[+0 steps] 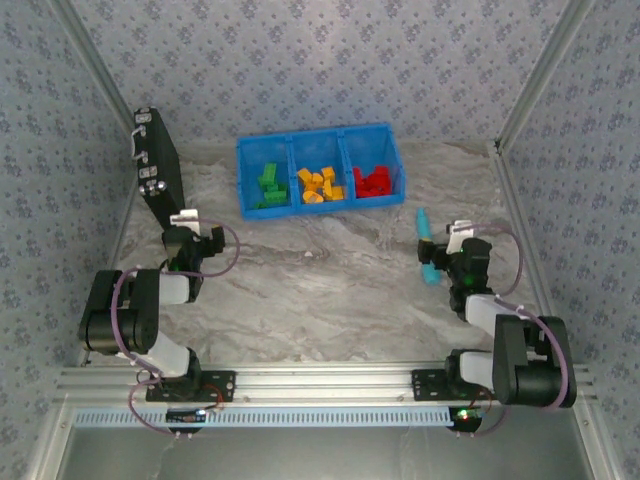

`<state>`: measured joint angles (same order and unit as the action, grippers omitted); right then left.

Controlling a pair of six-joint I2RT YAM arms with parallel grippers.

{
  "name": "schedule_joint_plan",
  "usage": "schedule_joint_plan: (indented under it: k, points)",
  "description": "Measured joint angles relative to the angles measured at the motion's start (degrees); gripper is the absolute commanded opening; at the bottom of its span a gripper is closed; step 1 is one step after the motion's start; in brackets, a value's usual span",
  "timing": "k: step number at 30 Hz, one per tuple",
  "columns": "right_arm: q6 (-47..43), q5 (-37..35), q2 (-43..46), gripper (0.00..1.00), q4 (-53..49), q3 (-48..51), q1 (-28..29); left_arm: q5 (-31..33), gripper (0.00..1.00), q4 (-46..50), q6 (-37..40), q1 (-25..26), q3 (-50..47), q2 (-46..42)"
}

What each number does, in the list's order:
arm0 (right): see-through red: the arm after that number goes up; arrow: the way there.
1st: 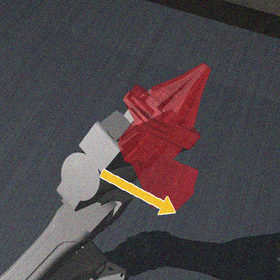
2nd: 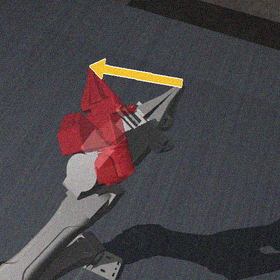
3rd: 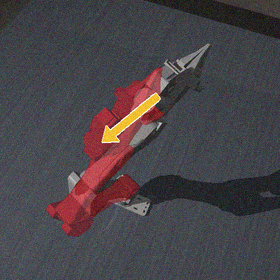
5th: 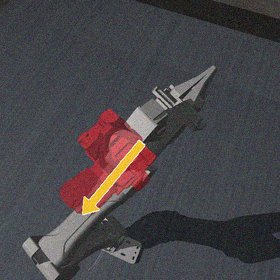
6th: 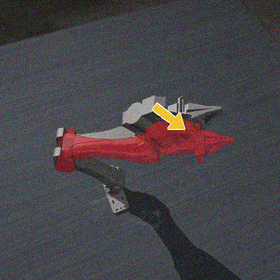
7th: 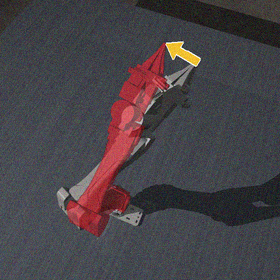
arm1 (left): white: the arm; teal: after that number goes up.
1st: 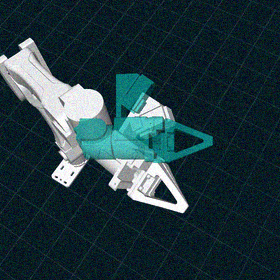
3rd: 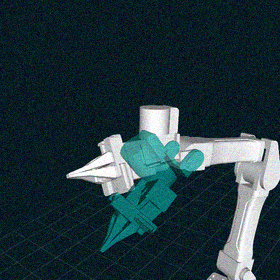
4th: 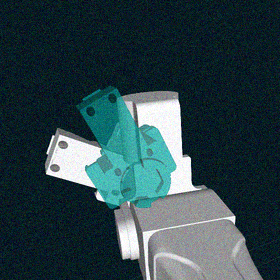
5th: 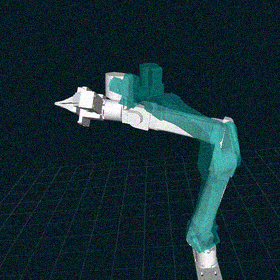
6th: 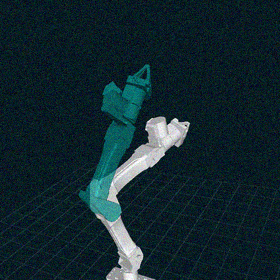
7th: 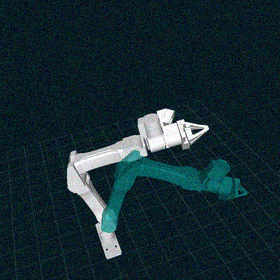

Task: Sort the legos into containers by color
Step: Reset both arms

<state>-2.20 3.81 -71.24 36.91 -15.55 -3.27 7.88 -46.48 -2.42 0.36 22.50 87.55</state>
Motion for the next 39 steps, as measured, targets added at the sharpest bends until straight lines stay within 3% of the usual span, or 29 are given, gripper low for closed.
schedule_joint_plan:
  k: [5, 11, 39]
  points:
    - [0.17, 0.98, -7.8, 1.0, 6.95, -1.14, -0.52, 0.0, 1.0, 0.0, 0.02, 0.0, 0.0, 0.0]
    - [-0.26, 1.55, -14.99, 1.0, 8.15, -4.2, 0.31, 0.0, 1.0, 0.0, 0.0, 0.0, 0.0, 0.0]
    - [-0.24, 1.33, -15.28, 1.0, 8.37, -5.64, 0.31, 0.0, 1.0, 0.0, 0.02, 0.0, 0.0, 0.0]
